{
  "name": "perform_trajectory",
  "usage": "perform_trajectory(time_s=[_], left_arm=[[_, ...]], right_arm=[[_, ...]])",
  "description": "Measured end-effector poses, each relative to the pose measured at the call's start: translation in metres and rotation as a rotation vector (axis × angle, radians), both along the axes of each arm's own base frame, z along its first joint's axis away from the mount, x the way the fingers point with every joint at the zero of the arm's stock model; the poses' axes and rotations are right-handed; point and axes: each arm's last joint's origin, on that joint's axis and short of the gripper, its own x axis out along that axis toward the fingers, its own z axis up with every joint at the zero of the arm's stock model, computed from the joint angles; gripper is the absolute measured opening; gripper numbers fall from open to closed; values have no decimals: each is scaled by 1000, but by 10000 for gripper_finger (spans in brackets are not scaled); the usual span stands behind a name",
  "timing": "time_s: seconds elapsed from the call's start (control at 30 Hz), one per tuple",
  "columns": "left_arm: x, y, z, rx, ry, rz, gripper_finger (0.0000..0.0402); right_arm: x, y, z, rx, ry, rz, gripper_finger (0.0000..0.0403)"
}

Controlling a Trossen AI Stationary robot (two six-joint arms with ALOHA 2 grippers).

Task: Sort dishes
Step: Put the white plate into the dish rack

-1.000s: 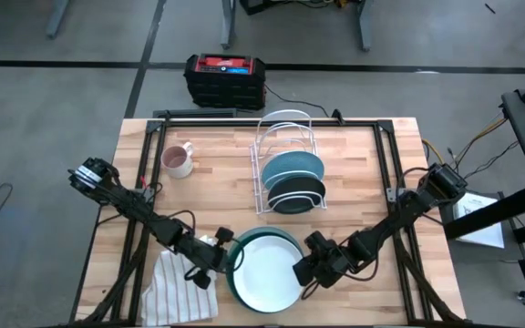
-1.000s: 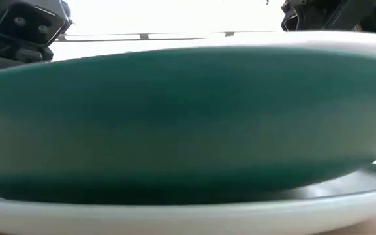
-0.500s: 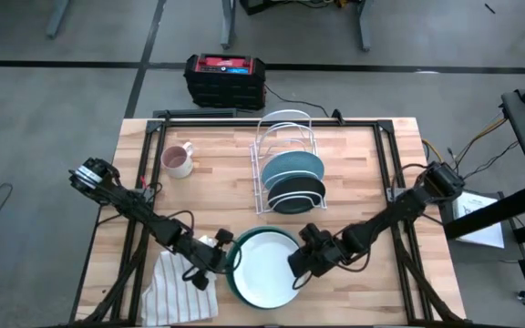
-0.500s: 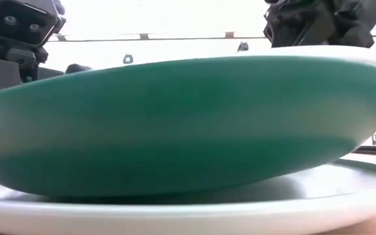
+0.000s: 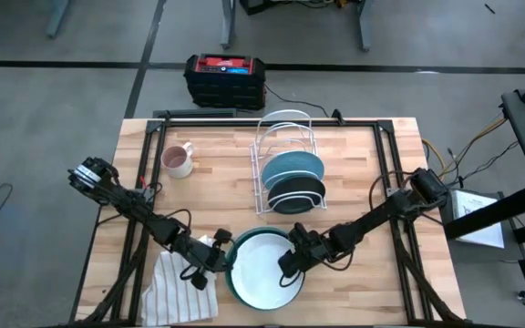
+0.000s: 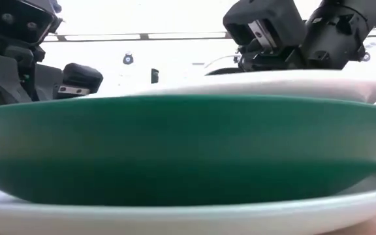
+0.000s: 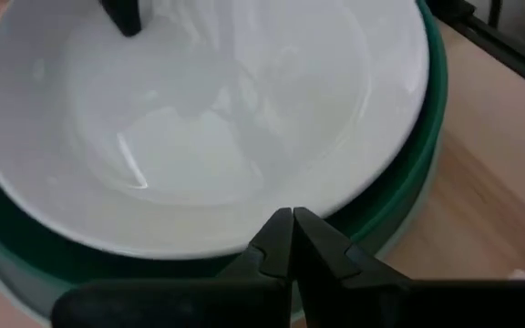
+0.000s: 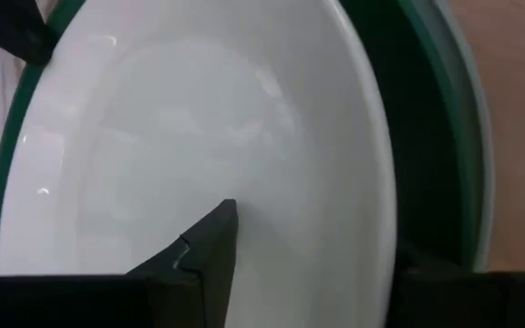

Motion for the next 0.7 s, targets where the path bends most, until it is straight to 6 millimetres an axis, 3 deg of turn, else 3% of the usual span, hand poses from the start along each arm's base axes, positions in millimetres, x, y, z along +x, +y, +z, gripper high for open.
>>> perform_trajectory(time_s=[0.17,0.4,0.7], left_arm=[[1,0,1,2,-13,10,0],[0,2,4,6,-19,24,0],[-4,4,24,-17,-59,14,0]], right_arm=[[2,-2,1,-22,-20,1,110],[2,-3,9,-46,-44,32,32],[-5,-9,32,-177,-80,91,5]])
